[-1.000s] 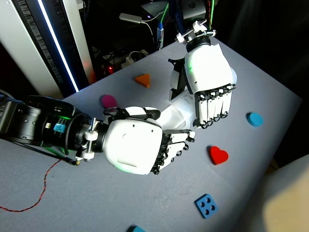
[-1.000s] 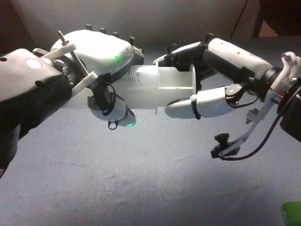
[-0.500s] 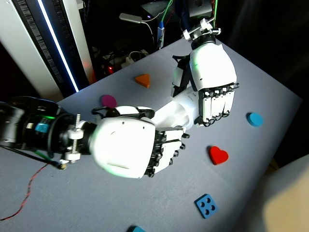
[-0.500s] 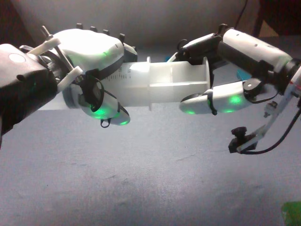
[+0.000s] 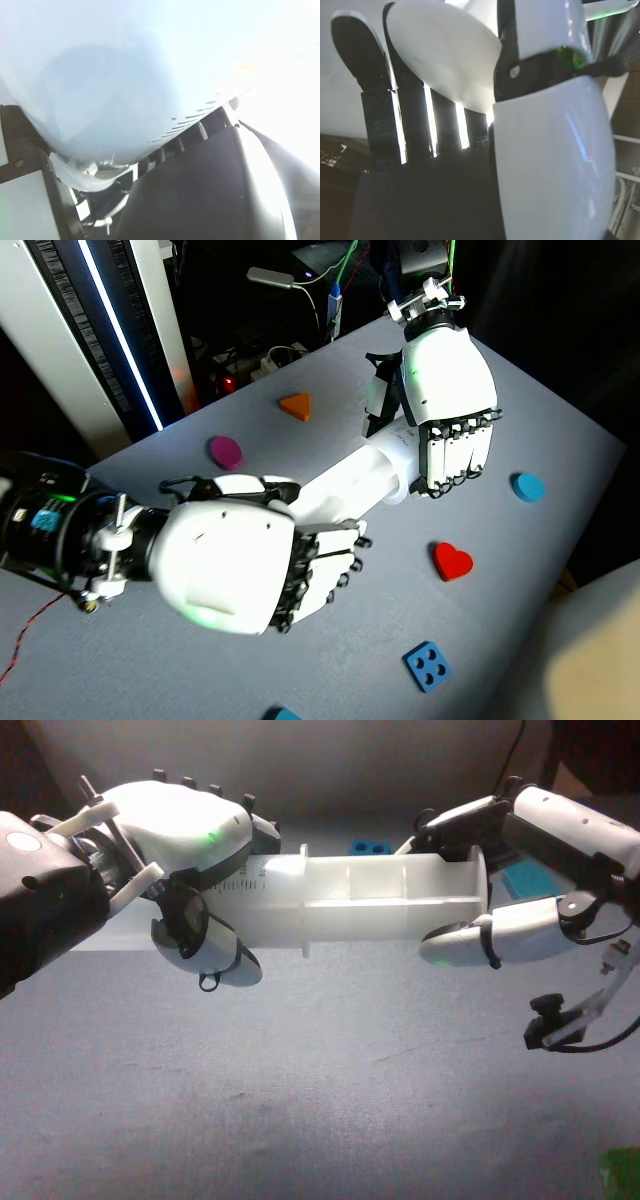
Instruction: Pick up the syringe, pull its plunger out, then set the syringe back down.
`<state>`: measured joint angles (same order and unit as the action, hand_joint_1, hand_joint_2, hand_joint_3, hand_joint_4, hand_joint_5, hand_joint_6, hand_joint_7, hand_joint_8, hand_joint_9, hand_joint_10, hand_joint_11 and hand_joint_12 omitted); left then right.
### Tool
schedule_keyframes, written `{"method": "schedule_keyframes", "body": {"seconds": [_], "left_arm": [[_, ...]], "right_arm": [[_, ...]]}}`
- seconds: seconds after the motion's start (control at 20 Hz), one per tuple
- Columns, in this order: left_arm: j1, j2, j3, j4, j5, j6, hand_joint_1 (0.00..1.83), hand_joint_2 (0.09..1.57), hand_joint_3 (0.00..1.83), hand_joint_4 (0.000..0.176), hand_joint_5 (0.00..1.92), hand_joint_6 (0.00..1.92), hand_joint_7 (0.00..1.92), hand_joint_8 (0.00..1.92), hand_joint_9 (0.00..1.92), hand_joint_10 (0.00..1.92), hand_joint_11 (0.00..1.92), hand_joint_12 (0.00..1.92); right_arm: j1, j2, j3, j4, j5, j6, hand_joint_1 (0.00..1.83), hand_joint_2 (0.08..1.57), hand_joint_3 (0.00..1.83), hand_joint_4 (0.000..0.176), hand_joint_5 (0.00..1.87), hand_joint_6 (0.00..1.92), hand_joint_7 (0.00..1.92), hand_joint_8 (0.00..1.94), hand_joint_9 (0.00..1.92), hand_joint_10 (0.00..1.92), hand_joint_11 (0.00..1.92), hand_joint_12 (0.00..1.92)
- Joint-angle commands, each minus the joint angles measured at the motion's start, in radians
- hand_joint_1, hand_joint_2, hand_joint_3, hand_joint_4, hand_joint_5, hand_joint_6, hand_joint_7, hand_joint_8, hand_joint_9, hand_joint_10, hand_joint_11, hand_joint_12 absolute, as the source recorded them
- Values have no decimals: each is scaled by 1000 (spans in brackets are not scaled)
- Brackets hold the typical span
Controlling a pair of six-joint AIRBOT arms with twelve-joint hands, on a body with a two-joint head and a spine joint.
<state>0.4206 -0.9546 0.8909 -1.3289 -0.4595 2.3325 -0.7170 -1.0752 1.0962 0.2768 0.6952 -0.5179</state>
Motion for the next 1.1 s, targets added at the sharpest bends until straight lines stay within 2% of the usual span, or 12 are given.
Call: {"method": "schedule_keyframes", "body": {"seconds": [0.0, 0.3, 0.35, 0.75, 0.9, 1.0, 1.05], "left_arm": [[-5, 30, 20, 62, -134, 54, 1499, 1124, 0, 0, 750, 1007, 914, 1076, 983, 1118, 827, 1555], [-6, 30, 16, 62, -141, 54, 1501, 1121, 0, 0, 765, 981, 933, 1062, 983, 1115, 812, 1554], [-7, 29, 16, 62, -141, 54, 1491, 1146, 3, 0, 731, 1030, 879, 1129, 903, 1204, 779, 1624], [-11, 29, 15, 62, -141, 54, 1488, 1163, 1, 0, 706, 1069, 847, 1181, 854, 1265, 764, 1647], [-12, 28, 14, 62, -141, 54, 1491, 1148, 0, 0, 767, 1000, 870, 1145, 901, 1218, 750, 1632], [-12, 28, 14, 62, -141, 54, 1496, 1139, 0, 0, 734, 1032, 907, 1112, 941, 1170, 768, 1610], [-12, 27, 14, 62, -142, 54, 1489, 1158, 2, 0, 736, 1035, 850, 1178, 874, 1248, 737, 1654]], "right_arm": [[-3, 24, 12, 24, 111, -20, 1380, 1106, 0, 0, 878, 893, 1102, 841, 919, 1271, 877, 1279], [-23, 34, 14, 24, 125, -12, 1381, 1103, 1, 0, 884, 883, 1102, 853, 934, 1244, 907, 1283], [-27, 36, 16, 24, 125, -12, 1366, 1091, 6, 0, 899, 861, 1134, 825, 965, 1164, 931, 1254], [-31, 43, 22, 24, 131, -4, 1382, 1101, 0, 0, 882, 880, 1112, 840, 939, 1229, 900, 1251], [-30, 47, 22, 24, 134, 0, 1380, 1109, 0, 0, 854, 916, 1089, 865, 938, 1246, 905, 1261], [-29, 49, 23, 24, 134, 1, 1380, 1111, 0, 0, 861, 905, 1080, 876, 929, 1262, 897, 1263], [-30, 48, 23, 24, 136, 1, 1379, 1113, 0, 0, 864, 888, 1075, 897, 923, 1267, 903, 1267]]}}
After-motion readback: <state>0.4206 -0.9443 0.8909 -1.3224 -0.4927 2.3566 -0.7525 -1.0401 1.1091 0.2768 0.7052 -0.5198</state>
